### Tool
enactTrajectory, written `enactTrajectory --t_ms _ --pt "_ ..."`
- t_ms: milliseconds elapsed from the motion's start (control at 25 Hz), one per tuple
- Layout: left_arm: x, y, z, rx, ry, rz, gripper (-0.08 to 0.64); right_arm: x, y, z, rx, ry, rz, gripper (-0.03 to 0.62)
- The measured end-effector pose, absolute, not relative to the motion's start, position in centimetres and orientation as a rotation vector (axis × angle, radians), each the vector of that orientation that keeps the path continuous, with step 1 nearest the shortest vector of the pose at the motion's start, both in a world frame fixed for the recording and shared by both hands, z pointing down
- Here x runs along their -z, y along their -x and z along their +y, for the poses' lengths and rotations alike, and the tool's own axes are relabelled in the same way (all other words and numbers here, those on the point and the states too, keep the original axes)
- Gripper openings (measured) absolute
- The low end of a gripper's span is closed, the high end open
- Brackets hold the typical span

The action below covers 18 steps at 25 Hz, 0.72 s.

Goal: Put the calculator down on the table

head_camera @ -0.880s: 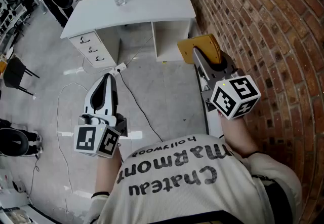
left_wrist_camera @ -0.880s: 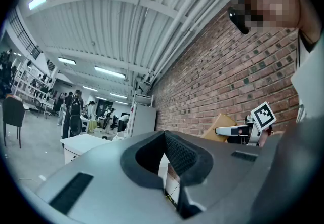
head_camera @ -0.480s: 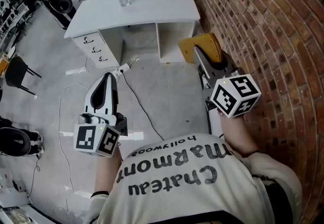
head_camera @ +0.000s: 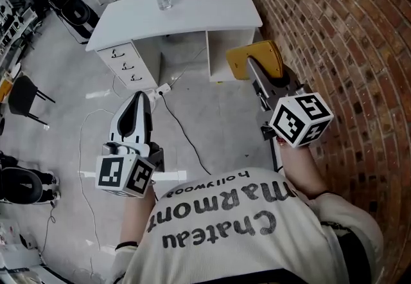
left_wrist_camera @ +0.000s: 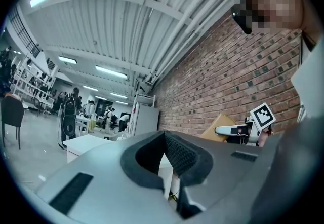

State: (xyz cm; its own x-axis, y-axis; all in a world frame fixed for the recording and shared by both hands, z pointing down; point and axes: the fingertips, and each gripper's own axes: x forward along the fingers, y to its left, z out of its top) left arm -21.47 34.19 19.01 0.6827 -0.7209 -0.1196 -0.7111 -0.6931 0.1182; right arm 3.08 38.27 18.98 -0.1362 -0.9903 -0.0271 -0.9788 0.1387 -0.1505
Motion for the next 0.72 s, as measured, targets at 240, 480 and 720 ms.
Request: enactTrajectory --t_ms 240,480,720 --pt "-21.8 21.7 31.9 0.188 -2.791 -1.178 0.0 -22.0 -3.0 36.2 0.254 2.005 2.263 0.092" --pt "-22.9 19.6 28.1 0.207 -2.781 -1.155 0.001 -23.7 -5.1 31.6 0.309 1.983 2.266 0.092" --pt "-22.0 16.5 21.7 0.237 -2.734 -1.237 0.0 -23.6 -8.7 24.6 0.303 1.936 2.323 0.092"
